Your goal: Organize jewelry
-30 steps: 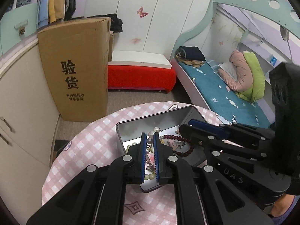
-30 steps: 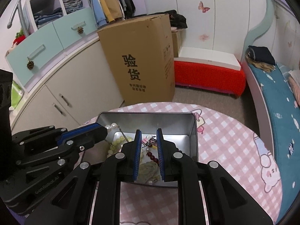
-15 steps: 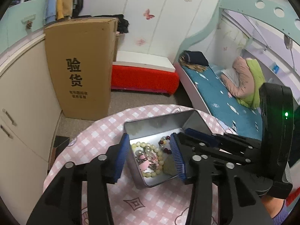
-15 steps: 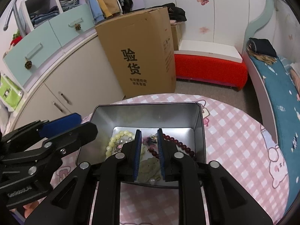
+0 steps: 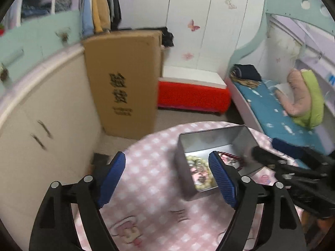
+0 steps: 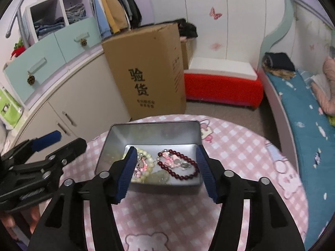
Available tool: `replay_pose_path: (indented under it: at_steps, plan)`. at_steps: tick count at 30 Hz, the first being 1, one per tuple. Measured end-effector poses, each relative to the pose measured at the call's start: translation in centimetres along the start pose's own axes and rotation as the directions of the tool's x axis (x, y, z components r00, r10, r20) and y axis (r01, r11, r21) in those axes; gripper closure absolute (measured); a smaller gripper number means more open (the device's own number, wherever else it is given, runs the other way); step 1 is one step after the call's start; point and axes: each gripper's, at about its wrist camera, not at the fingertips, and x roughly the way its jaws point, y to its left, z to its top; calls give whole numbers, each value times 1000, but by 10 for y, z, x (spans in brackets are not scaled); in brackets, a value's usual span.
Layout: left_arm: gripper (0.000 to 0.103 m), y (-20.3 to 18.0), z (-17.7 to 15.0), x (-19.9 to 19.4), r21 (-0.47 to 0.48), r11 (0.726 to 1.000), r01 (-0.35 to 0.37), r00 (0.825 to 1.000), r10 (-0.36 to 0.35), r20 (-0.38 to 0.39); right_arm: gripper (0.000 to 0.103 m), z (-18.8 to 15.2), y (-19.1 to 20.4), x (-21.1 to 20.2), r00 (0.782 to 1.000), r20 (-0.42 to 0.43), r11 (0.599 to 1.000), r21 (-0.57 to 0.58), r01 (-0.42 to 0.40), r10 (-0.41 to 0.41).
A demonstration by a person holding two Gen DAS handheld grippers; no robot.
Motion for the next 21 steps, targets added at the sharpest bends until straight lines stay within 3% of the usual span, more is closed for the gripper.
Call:
replay_pose_path:
  at_steps: [4, 9, 12, 15, 21]
  plan:
    - [19, -5, -10, -27, 15, 999, 28, 998, -29, 54, 44, -14, 4, -37, 998, 61, 1000, -19, 21, -20]
    - [18, -15, -24, -64, 22, 997, 69, 991, -71, 112, 36, -36, 10, -93, 982, 166, 996, -22, 90, -85]
    - [8, -25, -33, -87, 41, 995, 93, 984, -98, 148, 32, -50, 15, -123, 972, 215, 994, -24, 107, -99]
    - [7, -33, -42, -109, 50, 995, 85, 978, -93, 186, 23, -64, 17, -153, 957, 262, 992, -14, 129, -121]
    - [7, -41, -59, -145, 71, 992, 102, 965, -116, 235, 19, -83, 19, -198, 932, 330, 988, 9, 156, -150]
